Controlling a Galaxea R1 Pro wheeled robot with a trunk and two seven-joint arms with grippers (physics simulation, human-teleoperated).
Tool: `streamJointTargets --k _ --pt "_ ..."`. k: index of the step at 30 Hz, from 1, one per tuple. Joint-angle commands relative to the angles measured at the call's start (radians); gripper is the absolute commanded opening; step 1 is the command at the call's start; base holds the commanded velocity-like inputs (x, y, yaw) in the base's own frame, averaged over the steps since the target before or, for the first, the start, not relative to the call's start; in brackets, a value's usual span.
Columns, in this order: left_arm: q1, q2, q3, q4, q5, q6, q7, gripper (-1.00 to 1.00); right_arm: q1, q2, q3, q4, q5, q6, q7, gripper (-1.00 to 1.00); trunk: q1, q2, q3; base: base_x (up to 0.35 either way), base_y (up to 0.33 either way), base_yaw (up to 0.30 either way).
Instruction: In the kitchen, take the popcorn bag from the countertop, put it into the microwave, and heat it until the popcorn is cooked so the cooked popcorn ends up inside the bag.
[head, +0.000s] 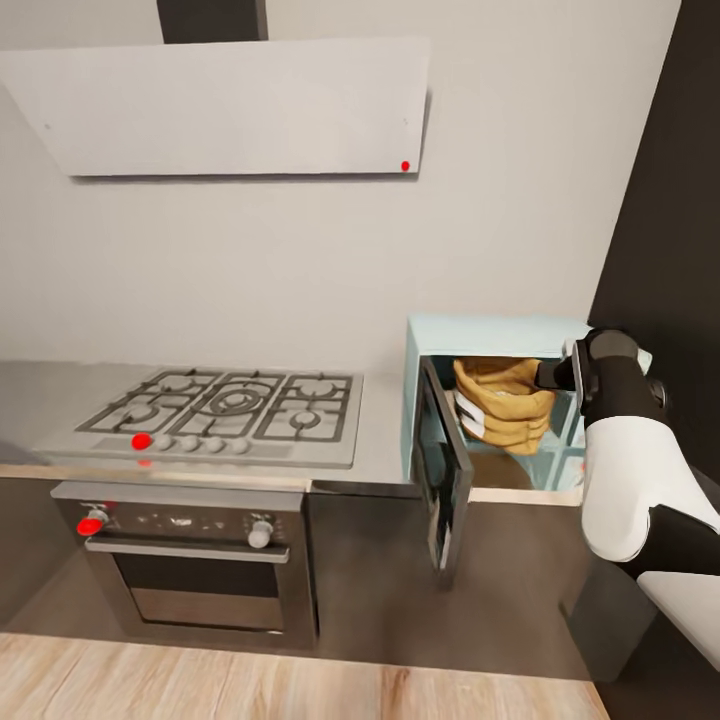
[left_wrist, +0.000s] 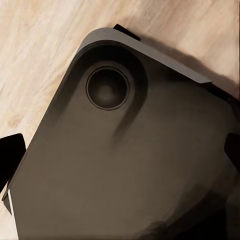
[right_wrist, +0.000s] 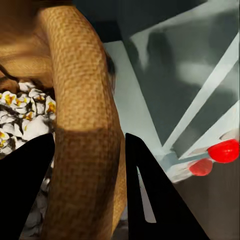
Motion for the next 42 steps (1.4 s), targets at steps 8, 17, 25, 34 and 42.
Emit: streamJointTargets --k 8,17,25,34,42 --pt "-0.001 -0.001 -0.008 0.0 0.005 -0.006 0.005 1.0 -0.002 -0.001 0.001 -0.031 0.003 0.002 0.009 -1.0 0.001 0.0 -0.001 0.117 0.0 0.0" --pt "-0.001 0.0 -0.009 0.0 0.006 -0.004 0.005 1.0 -0.001 -0.001 0.001 -0.031 0.003 0.002 0.009 -1.0 0.001 0.0 -0.001 0.232 0.0 0.0" --pt "-0.001 0.0 -0.009 0.002 0.006 -0.005 0.005 1.0 -0.001 -0.001 0.001 -0.031 0.003 0.002 0.008 -1.0 0.001 0.0 -0.001 0.029 0.0 0.0" --pt "-0.001 -0.002 -0.008 0.001 0.004 -0.009 0.004 1.0 -0.002 -0.001 0.001 -0.036 -0.001 0.002 0.015 1.0 0.001 0.0 -0.001 -0.038 0.0 0.0" --pt "-0.001 -0.003 -0.008 0.0 0.005 -0.01 0.005 1.0 -0.002 -0.002 0.0 -0.208 -0.003 0.002 0.033 1.0 0.001 0.0 -0.001 -0.332 0.0 0.0"
